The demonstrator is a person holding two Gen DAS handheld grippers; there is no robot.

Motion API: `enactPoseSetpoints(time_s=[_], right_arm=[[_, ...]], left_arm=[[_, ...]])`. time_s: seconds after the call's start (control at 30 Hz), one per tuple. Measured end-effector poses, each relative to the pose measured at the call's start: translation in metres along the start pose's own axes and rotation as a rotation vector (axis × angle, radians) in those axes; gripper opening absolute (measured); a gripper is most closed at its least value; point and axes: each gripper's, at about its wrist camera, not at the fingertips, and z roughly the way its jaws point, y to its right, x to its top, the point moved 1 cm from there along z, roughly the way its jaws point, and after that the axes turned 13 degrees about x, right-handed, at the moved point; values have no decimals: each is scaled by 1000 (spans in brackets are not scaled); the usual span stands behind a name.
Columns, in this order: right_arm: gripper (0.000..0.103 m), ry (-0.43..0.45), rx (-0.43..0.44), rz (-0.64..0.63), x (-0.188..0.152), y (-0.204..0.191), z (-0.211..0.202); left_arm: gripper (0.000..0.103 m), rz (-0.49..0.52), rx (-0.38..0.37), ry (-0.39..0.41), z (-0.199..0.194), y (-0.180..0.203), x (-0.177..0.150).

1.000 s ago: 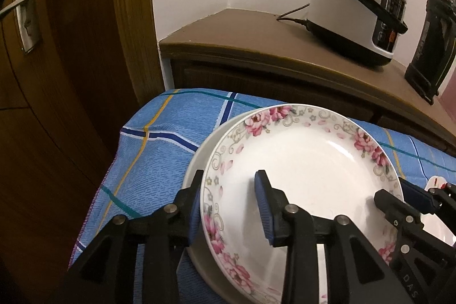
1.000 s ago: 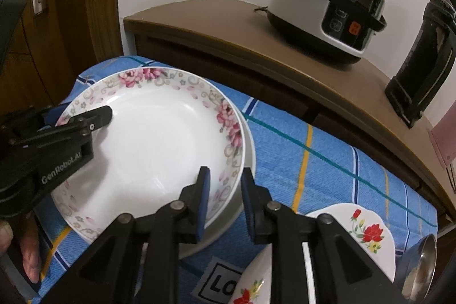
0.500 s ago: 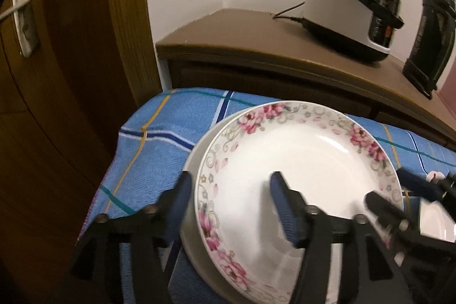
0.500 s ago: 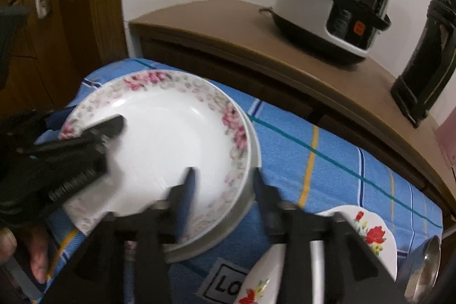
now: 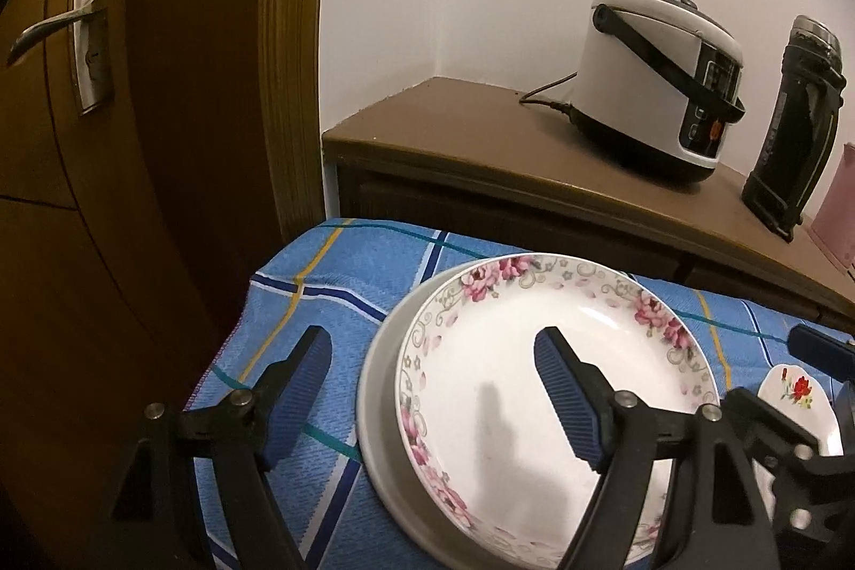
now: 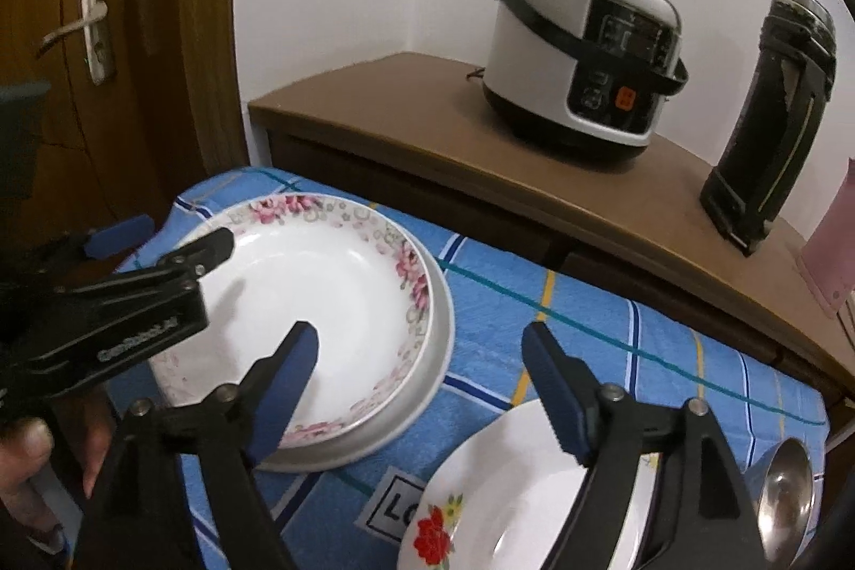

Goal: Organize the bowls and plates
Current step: 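Open both grippers and withdraw from the stacked plates, then move both grippers to the rim of the red-floral white plate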

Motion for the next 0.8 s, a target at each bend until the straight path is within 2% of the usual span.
enactPoseSetpoints(time_s=[0.2,0.43,0.57,0.63,0.7,0.8], right_arm=[[80,39,-39,36,-20,13,-32],[77,82,-147,148,-46,52,-83],[71,50,-183,215,-62,77,-95],[65,31,-186,232,-69,88,-100],[63,10,-190,243,-78,97,-106],[63,-27,-186,276,-89,109,-112]], left_arm=[[80,-6,2,2,-1,-1,0],[80,-33,22,20,-4,-8,0],[80,-28,70,44,-11,-8,-1],[80,-18,116,64,-20,-8,-3],[80,-32,130,60,-33,-10,-6],[80,-45,68,11,-49,-4,-12]])
